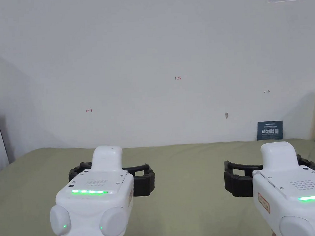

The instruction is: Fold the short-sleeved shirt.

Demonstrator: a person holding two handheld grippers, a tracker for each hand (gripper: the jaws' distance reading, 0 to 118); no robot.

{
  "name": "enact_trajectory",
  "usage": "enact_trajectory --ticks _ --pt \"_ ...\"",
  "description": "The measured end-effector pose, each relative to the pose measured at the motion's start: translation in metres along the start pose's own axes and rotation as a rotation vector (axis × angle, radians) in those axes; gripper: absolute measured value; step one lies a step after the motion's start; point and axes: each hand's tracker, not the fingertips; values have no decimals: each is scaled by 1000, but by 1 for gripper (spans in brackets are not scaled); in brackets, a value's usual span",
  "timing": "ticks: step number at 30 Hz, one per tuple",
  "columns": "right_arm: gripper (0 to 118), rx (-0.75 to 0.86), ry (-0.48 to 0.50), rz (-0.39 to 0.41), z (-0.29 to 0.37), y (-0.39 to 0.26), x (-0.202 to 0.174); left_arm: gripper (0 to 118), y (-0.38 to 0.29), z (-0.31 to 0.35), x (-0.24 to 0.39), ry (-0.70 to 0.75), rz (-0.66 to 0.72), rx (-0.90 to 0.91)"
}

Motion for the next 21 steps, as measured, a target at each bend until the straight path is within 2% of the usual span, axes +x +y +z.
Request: enact_trajectory --ticks 5,12,14,17,21 --pt "118 -11 4 -4 3 2 4 118 10 10 -3 -39 56 11" --pt "118 -19 17 -25 3 2 9 118 17 18 3 -14 45 16" --pt "118 -20 23 -36 1 2 10 118 19 17 8 53 -19 -33" --pt "118 -21 28 -46 2 2 11 118 17 14 14 95 -62 -2" --pt "118 -30 37 -46 1 0 11 118 23 10 8 83 50 -62"
